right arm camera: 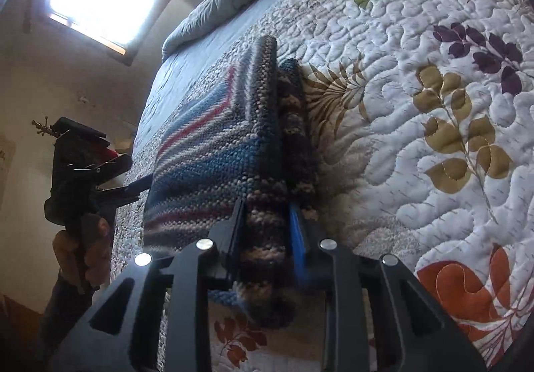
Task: Fold small clothes
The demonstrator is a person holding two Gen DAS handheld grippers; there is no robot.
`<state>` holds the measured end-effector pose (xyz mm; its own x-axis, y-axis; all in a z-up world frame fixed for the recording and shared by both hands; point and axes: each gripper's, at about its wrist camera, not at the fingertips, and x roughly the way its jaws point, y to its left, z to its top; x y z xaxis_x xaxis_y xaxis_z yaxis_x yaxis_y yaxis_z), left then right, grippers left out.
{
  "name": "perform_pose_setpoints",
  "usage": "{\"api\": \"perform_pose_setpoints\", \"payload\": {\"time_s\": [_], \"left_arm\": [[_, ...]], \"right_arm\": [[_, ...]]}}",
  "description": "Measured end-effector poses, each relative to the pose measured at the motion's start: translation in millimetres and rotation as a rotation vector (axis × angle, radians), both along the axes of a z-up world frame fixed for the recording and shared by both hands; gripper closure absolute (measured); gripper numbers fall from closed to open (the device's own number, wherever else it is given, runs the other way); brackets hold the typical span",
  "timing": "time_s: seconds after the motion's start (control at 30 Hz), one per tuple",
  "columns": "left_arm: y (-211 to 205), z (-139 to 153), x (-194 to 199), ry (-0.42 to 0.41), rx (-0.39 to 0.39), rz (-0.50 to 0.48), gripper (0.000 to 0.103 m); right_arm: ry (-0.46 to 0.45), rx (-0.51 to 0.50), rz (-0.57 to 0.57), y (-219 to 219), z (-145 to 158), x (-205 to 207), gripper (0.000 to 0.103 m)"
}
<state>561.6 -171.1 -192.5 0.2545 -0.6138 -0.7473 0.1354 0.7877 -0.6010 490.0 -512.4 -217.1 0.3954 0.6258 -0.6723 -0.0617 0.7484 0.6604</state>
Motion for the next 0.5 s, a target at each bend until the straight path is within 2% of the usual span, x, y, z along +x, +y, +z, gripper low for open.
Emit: {"api": "perform_pose_setpoints", "payload": {"time_s": [0.1,0.2,0.27,0.37,0.4,0.43,0.5], "left_arm": [[8.8,22.5,-16.6,-0.055,-0.028,0.007,0.020],[15.4,38.2,-53.4,-0.110,-0.079,-0.030,0.020],[18.9,27.4,-71.3,-0.090,-0.089,-0.038,0.020],[26.2,-13.7,-82.0,0.007,-0.050,-0.015,0.020],[29.4,-28.4,-82.6,0.035,-0.041,-0.003,0.020],[31.0,-41.7,-83.3,0.063,-0.030,0.001,0.020],[32.0,-48.3,-86.1,0.059,-0.018,-0.009,0.020]], "right_arm": [[-0.054,0.007,0.010,0.4,24.6,-19.9,0.076],[-0.037,0.019,0.027,1.8,16.5,-32.4,0.076],[0.000,0.003,0.019,2.4,-0.9,-34.7,0.075],[0.080,0.011,-0.028,-2.2,-32.4,-30.0,0.089],[0.087,0.014,-0.038,-3.9,-37.0,-29.5,0.090],[0.093,0.016,-0.040,-3.6,-36.7,-30.1,0.090],[0.083,0.015,-0.024,-2.0,-25.6,-31.9,0.079]]}}
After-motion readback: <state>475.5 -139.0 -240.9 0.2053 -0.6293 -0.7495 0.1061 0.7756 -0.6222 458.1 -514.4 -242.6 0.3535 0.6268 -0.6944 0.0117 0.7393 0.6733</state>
